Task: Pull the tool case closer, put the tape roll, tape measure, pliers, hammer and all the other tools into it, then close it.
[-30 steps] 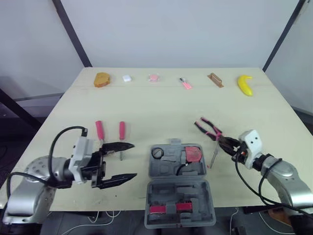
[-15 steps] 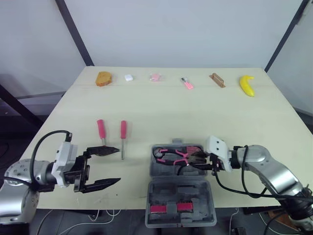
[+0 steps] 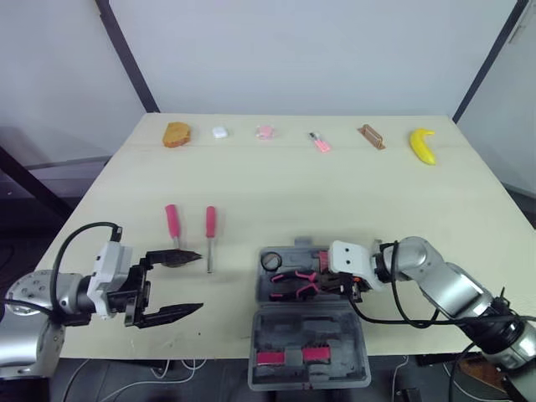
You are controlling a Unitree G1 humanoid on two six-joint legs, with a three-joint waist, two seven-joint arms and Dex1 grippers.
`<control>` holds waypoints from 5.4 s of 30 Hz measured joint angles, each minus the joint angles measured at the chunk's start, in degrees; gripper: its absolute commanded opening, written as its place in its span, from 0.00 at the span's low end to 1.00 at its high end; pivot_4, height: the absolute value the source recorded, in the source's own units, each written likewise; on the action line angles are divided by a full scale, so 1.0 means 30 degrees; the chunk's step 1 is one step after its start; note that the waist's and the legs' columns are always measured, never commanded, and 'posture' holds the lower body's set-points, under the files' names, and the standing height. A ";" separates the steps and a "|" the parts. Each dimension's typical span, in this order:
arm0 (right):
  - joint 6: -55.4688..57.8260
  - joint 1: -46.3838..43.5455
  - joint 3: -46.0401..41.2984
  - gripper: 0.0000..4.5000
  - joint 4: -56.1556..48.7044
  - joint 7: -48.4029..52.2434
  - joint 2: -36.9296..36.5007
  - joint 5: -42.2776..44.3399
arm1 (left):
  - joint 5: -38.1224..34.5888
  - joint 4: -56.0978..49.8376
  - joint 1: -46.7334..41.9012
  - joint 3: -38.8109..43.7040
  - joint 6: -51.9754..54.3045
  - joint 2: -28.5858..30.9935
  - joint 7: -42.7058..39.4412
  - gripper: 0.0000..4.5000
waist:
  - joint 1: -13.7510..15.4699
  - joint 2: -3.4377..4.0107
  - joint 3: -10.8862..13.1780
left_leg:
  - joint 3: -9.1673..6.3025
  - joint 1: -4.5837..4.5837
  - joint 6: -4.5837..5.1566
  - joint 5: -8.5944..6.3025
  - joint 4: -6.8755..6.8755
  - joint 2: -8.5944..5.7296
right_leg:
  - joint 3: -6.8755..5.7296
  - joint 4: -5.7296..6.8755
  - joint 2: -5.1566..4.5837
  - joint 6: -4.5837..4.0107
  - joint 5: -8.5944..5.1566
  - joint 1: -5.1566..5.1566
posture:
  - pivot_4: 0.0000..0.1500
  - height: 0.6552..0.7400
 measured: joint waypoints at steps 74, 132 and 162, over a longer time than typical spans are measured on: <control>-0.5407 -0.0970 0.0402 0.01 1.0796 -0.0153 0.6266 -0.2297 | 0.0586 -0.1015 0.0896 -0.0736 0.0317 -0.0632 0.1245 1.00 | 0.0087 0.0000 -0.0900 | 0.0035 0.0766 -0.0001 -0.0003 -0.0154 0.0035 | 0.0015 -0.0005 -0.0040 -0.0156 -0.0109 0.0616 | 1.00 1.00; -1.3020 1.9675 -2.2287 0.99 0.7871 -0.0639 0.3641 1.0083 | 0.0313 0.8289 0.5627 0.6883 -0.2062 -0.4794 0.7468 1.00 | 0.0344 -0.0145 -0.0217 | 0.0103 0.0338 -0.0002 -0.0002 -0.0179 0.0088 | 0.0063 -0.0065 -0.0054 -0.0139 -0.0104 0.0203 | 1.00 1.00; -1.0020 1.1887 -1.1829 0.73 0.3557 0.1402 -0.0482 0.5285 | 0.4334 0.3079 0.1359 -0.3398 -0.2316 -0.3181 0.3461 0.52 | 0.0376 -0.0116 -0.0199 | 0.0082 0.0304 -0.0001 0.0000 -0.0183 0.0004 | 0.0047 -0.0058 -0.0011 -0.0065 -0.0047 0.0204 | 1.00 1.00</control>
